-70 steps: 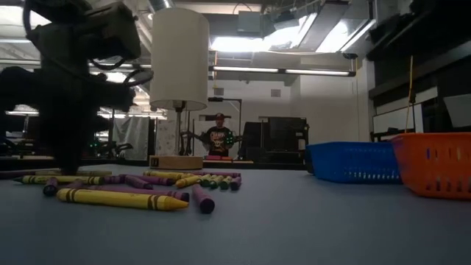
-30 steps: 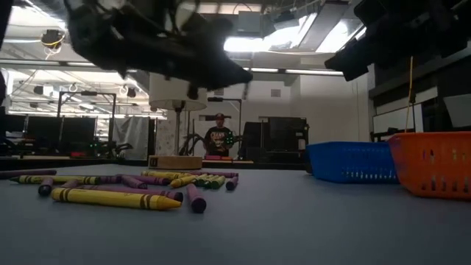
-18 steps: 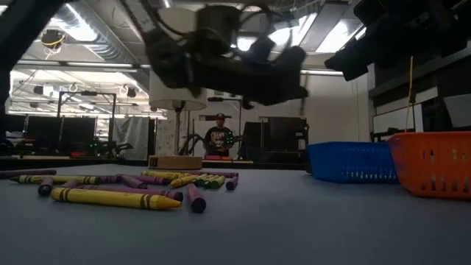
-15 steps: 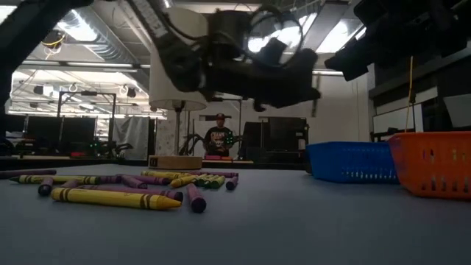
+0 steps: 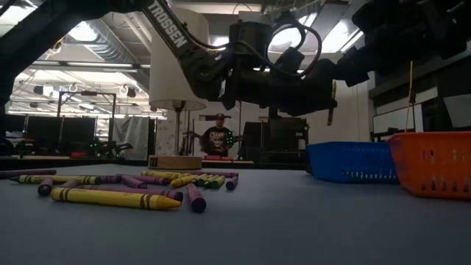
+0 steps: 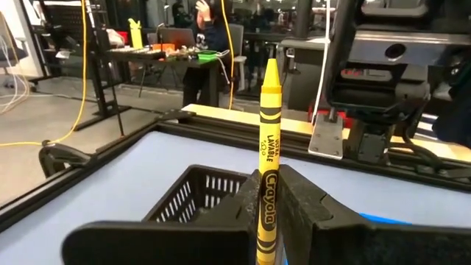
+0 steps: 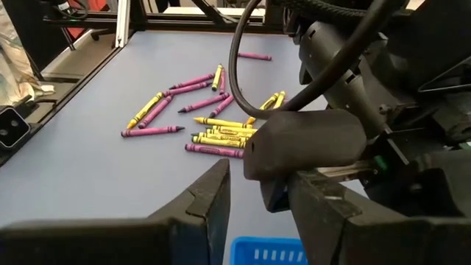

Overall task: Sort crayons
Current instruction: Put the yellow crayon into the black bin, then put the purple crayon into the orange bin

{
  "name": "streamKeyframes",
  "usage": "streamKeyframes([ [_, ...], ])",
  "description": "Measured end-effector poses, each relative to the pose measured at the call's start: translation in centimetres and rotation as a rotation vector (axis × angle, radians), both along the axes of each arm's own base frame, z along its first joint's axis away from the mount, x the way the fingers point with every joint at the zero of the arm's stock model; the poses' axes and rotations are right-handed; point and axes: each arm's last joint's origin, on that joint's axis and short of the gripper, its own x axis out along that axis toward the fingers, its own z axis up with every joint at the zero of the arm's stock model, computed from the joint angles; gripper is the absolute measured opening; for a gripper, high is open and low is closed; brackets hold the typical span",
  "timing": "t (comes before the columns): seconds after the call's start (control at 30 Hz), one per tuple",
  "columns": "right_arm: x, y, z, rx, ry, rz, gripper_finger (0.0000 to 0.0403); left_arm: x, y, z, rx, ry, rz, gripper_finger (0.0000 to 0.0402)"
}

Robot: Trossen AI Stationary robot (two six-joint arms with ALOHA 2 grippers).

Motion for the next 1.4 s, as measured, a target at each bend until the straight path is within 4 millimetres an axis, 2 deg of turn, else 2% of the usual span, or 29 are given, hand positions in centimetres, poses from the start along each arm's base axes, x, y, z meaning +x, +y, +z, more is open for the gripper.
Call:
streamKeyframes([
  [0.53,-0.1,0.0,-0.2,-0.003,0.022,0.0,0.0134,-0.1,0.4,-0.3,0.003,0.032,0.026,0.0022],
  [1.0,-0.1,-0.1,-0.3,-0.015,0.033,-0.029,0.0134,-0.2,0.7,-0.4,0.003,0.036,0.038,0.0107],
  [1.27,-0.1,-0.1,-0.2,-0.015,0.036,-0.028,0.0134,-0.2,0.6,-0.2,0.006,0.033,0.032,0.0121],
  [1.4,-0.1,-0.1,0.0,-0.014,0.025,-0.024,0.0134,-0.3,0.5,0.9,0.015,0.037,0.027,0.0121],
])
